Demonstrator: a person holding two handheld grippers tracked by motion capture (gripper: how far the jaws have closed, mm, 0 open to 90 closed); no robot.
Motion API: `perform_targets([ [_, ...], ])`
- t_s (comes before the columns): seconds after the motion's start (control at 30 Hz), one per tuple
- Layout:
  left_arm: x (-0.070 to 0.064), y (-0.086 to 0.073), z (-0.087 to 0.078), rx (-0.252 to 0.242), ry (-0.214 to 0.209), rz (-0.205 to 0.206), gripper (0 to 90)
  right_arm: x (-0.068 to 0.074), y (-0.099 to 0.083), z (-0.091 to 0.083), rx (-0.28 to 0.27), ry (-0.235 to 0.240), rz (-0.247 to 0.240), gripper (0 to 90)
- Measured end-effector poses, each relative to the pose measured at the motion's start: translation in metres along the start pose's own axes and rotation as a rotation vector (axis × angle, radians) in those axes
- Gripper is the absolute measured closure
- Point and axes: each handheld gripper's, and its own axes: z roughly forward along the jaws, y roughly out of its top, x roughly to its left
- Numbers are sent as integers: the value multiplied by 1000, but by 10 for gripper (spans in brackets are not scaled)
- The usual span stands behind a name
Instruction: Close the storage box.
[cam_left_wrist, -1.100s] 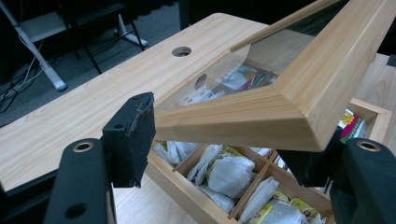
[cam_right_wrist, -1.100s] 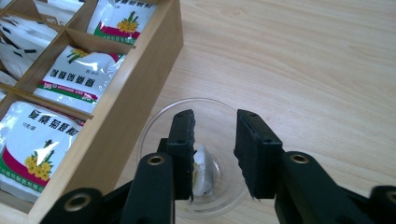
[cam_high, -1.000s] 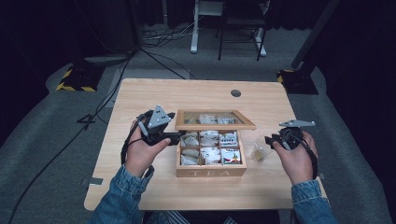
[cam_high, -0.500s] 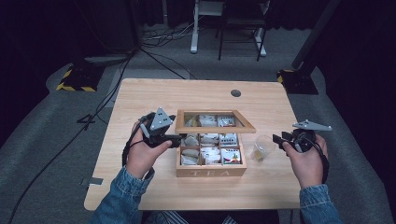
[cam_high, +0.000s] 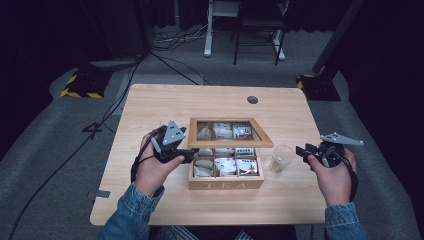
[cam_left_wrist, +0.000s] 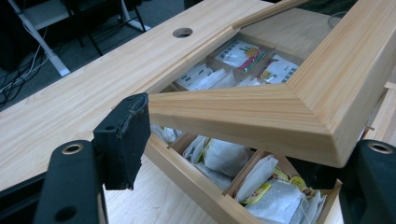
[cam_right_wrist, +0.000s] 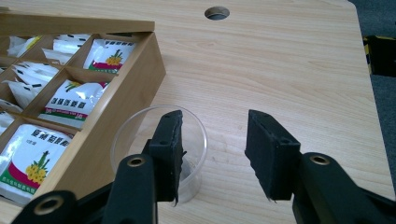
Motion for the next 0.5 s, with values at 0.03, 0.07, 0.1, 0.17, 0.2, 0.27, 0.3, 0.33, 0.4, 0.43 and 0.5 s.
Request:
perform_targets([
  [0.03,0,-1,0,1,0,0,286,0,-1,0,-4,3,-3,560],
  [0.07,-1,-2,0,4,2,1,286,0,-3,-1,-7,6,0,550],
  [0.1,-2,-3,1,9,1,1,286,0,-3,-1,-7,6,0,550],
  [0.17,-4,-6,1,22,0,1,282,-2,-6,-1,-12,1,-3,532],
  [0.2,-4,-6,1,26,1,4,282,-3,-7,0,-14,-4,-6,522],
  [0.27,-7,-8,1,35,10,12,283,-8,-11,2,-14,-17,-17,505],
  [0.3,-8,-9,1,35,12,9,284,-10,-13,3,-13,-23,-21,501],
  [0.33,-8,-10,1,36,13,9,285,-12,-15,5,-11,-29,-23,493],
  [0.4,-10,-14,2,45,11,7,284,-18,-19,8,-10,-33,-26,479],
  [0.43,-11,-15,3,49,12,5,282,-20,-20,9,-9,-31,-27,473],
  [0.5,-13,-19,4,55,13,2,279,-26,-24,13,-10,-31,-30,456],
])
